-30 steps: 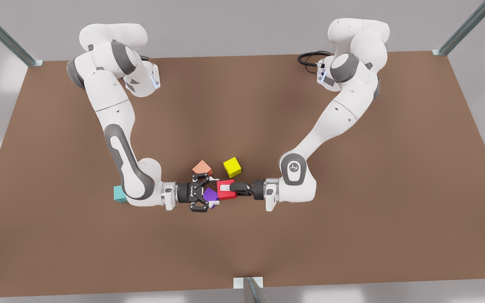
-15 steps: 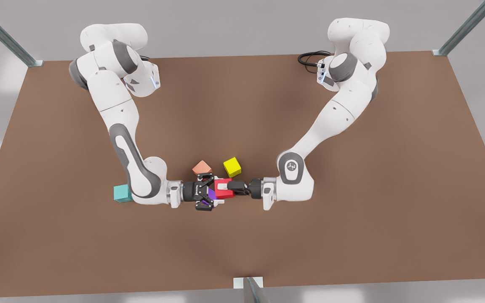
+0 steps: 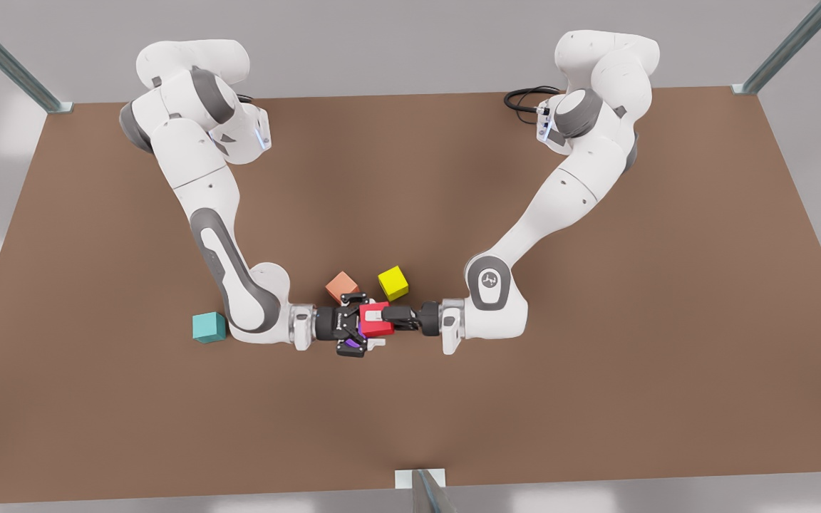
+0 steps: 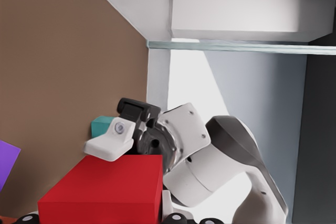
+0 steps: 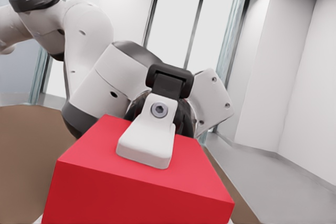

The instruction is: Pick up red wooden cube and pass to hand red wooden cube and place in blue wooden cube

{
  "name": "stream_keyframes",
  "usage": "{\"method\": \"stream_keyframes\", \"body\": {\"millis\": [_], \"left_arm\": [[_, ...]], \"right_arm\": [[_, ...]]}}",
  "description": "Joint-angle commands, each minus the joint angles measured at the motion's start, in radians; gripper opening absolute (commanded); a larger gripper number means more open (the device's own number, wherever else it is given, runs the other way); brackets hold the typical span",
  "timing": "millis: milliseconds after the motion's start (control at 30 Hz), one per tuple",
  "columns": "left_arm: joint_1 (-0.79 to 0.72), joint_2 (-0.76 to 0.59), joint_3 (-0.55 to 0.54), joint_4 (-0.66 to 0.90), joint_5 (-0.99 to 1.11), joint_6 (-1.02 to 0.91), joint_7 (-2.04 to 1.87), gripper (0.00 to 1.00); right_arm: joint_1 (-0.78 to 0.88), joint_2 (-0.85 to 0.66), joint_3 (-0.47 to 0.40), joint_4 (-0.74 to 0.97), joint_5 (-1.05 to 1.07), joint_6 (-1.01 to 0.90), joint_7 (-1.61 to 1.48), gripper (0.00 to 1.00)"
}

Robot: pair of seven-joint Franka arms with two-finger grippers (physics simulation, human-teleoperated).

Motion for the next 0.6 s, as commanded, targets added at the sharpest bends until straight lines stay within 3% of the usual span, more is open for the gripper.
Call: {"method": "stream_keyframes", "body": {"millis": [0, 100, 133, 167, 267, 300, 367, 400, 567], "left_arm": [[0.002, -0.002, -0.001, 0.000, -0.014, -0.007, 0.076, 0.66], [0.003, 0.000, -0.001, 0.000, -0.015, -0.008, 0.076, 0.66], [0.003, 0.000, -0.001, 0.000, -0.015, -0.008, 0.076, 0.74], [0.003, 0.000, -0.001, 0.000, -0.015, -0.008, 0.076, 0.94], [0.003, 0.000, -0.001, 0.000, -0.015, -0.008, 0.076, 0.95], [0.003, 0.000, -0.001, 0.000, -0.015, -0.008, 0.076, 0.95], [0.003, 0.000, -0.001, 0.000, -0.015, -0.008, 0.076, 0.95], [0.003, 0.000, -0.001, 0.000, -0.015, -0.008, 0.076, 0.95], [0.006, -0.002, -0.001, 0.000, -0.014, -0.011, 0.074, 0.95]], "right_arm": [[-0.001, -0.002, 0.002, 0.003, 0.006, 0.005, -0.004, 1.00], [-0.002, -0.004, 0.007, 0.006, 0.009, 0.005, 0.001, 1.00], [-0.004, -0.007, 0.007, 0.006, 0.012, 0.005, 0.004, 1.00], [-0.004, -0.008, 0.007, 0.006, 0.013, 0.005, 0.010, 1.00], [-0.004, -0.012, 0.008, 0.011, 0.015, 0.007, 0.017, 1.00], [-0.004, -0.012, 0.008, 0.011, 0.015, 0.011, 0.017, 0.95], [-0.002, -0.012, 0.007, 0.011, 0.018, 0.022, 0.016, 0.51], [0.001, -0.012, 0.008, 0.012, 0.018, 0.034, 0.016, 0.43], [-0.002, -0.019, 0.008, 0.012, 0.015, 0.039, 0.031, 0.43]]}}
